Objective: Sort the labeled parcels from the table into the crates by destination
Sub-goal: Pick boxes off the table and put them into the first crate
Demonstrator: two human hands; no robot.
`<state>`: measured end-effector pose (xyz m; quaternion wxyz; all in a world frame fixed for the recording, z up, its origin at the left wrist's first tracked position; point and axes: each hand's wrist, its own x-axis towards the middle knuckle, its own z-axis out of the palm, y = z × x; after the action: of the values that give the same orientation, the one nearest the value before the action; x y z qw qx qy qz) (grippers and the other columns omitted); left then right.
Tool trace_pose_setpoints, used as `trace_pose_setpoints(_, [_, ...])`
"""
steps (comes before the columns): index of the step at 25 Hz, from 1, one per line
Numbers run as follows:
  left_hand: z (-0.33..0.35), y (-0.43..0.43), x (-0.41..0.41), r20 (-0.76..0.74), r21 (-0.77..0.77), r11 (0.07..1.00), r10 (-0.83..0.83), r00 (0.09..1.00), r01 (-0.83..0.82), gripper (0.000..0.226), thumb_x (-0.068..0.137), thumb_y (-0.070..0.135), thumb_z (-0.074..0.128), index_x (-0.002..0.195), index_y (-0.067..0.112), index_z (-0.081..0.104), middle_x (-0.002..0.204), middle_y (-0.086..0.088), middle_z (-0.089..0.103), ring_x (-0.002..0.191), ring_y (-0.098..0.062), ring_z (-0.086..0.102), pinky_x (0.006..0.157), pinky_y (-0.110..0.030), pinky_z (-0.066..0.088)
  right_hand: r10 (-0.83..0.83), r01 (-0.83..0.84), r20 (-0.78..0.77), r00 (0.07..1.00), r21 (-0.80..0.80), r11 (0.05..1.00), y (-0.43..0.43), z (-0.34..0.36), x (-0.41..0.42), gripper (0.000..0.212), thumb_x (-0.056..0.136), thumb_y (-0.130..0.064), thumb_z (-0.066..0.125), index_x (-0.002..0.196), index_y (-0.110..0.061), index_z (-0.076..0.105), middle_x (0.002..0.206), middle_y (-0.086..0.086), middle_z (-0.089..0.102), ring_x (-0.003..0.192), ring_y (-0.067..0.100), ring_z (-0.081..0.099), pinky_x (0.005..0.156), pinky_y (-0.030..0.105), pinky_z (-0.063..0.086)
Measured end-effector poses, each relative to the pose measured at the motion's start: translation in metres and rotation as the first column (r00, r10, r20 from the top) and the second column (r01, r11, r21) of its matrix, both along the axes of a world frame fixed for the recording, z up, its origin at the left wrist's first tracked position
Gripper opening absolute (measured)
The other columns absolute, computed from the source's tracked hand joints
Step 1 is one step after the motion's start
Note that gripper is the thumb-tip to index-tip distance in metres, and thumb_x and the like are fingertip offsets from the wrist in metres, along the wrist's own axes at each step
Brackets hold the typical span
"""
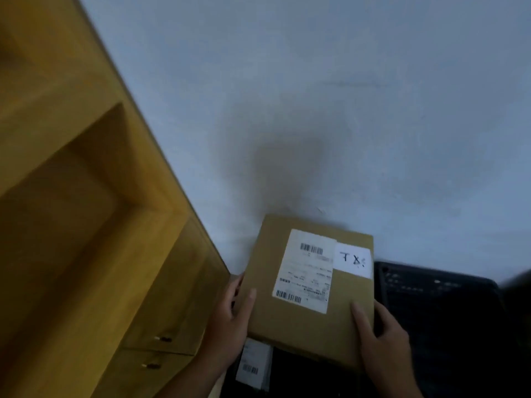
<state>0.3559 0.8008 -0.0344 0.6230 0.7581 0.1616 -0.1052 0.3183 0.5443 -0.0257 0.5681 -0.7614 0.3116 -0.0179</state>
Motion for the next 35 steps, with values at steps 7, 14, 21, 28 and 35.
trace_pose_setpoints(7, [-0.136,-0.022,0.094,-0.126,0.094,0.964,-0.236,0.964,0.248,0.052,0.099,0.046,0.054,0.147,0.043,0.037,0.137,0.013,0.051,0.117,-0.003,0.053,0.098,-0.034,0.05,-0.078,0.075,-0.054,0.996,-0.051,0.996,-0.002,-0.122,0.057,0.049,0.102,-0.044,0.052,0.148,-0.029,0.047,0.129,-0.008,0.064,0.111,0.009,0.064,0.092,0.035,0.058])
trace_pose_setpoints(14, [-0.213,-0.02,0.099,-0.212,0.134,0.958,-0.222,0.952,0.253,0.057,0.099,0.035,0.058,0.15,0.037,0.032,0.136,0.014,0.05,0.118,-0.006,0.052,0.094,-0.025,0.046,-0.084,0.073,-0.141,0.986,-0.078,0.994,0.011,-0.217,0.058,0.052,0.103,-0.043,0.049,0.152,-0.028,0.041,0.137,-0.004,0.06,0.12,0.014,0.06,0.097,0.037,0.054])
trace_pose_setpoints(21, [-0.246,-0.027,0.08,-0.278,0.198,0.958,-0.148,0.949,0.208,0.056,0.1,0.038,0.055,0.151,0.03,0.032,0.142,0.009,0.05,0.123,-0.01,0.052,0.096,-0.026,0.05,-0.123,0.109,-0.201,0.972,-0.075,0.991,0.021,-0.264,0.047,0.061,0.098,-0.047,0.055,0.153,-0.027,0.036,0.142,-0.004,0.055,0.126,0.014,0.055,0.102,0.04,0.051])
trace_pose_setpoints(28, [-0.27,-0.04,0.088,-0.421,0.2,0.958,-0.107,0.901,0.207,0.068,0.101,0.045,0.052,0.158,0.028,0.019,0.157,0.002,0.037,0.139,-0.019,0.041,0.112,-0.041,0.04,-0.075,0.057,-0.212,0.974,-0.086,0.995,0.022,-0.292,0.069,0.065,0.092,-0.047,0.068,0.149,-0.031,0.039,0.126,-0.019,0.055,0.104,-0.008,0.055,0.084,0.015,0.046])
trace_pose_setpoints(35, [-0.348,-0.055,0.12,-0.568,0.227,0.94,-0.085,0.819,0.254,0.079,0.096,0.039,0.062,0.158,0.026,0.016,0.158,-0.003,0.035,0.142,-0.027,0.038,0.116,-0.049,0.035,-0.024,0.016,-0.278,0.96,-0.03,0.999,0.015,-0.377,0.086,0.069,0.093,-0.038,0.069,0.152,-0.021,0.038,0.145,0.0,0.054,0.128,0.016,0.054,0.111,0.042,0.046])
